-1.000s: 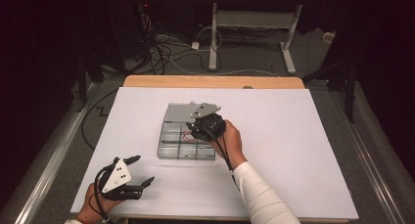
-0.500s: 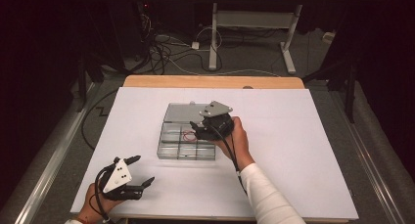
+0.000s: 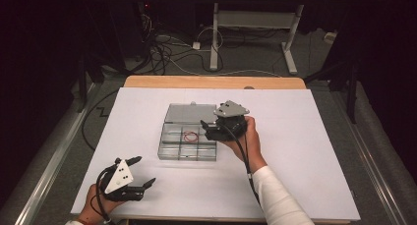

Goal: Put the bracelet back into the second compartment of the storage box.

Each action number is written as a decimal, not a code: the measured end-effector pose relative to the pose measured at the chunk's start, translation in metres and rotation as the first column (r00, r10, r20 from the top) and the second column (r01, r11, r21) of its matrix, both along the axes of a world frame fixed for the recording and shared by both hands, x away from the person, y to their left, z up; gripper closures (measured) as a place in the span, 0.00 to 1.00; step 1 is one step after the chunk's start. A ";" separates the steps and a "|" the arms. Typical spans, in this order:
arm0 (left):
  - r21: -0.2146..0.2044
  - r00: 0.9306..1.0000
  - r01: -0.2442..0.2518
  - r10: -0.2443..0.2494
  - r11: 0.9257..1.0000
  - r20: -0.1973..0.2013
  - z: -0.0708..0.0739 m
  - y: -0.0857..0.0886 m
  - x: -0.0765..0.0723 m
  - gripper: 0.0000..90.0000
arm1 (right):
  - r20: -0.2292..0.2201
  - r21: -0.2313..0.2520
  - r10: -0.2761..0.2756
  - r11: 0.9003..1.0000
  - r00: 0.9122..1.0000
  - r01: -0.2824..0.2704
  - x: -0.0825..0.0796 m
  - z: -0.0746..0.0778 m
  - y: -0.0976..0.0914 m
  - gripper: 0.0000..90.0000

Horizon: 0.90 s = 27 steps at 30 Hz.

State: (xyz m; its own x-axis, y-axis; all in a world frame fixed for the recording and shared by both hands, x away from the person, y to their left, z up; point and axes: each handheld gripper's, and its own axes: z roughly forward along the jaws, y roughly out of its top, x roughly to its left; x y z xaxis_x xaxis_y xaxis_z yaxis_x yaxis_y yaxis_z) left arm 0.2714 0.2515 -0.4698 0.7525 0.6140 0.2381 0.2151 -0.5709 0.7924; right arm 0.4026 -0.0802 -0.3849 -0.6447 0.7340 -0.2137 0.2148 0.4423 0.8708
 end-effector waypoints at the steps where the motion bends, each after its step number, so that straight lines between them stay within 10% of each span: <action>1: 0.001 1.000 -0.001 0.001 1.000 0.001 0.000 0.000 0.000 0.20 | 0.000 0.000 -0.004 1.000 1.000 0.004 0.000 0.000 -0.003 0.19; 27: 0.009 1.000 -0.014 0.014 1.000 -0.003 0.000 -0.001 0.000 0.20 | 0.040 -0.011 -0.019 1.000 0.999 0.019 -0.017 0.010 -0.043 0.19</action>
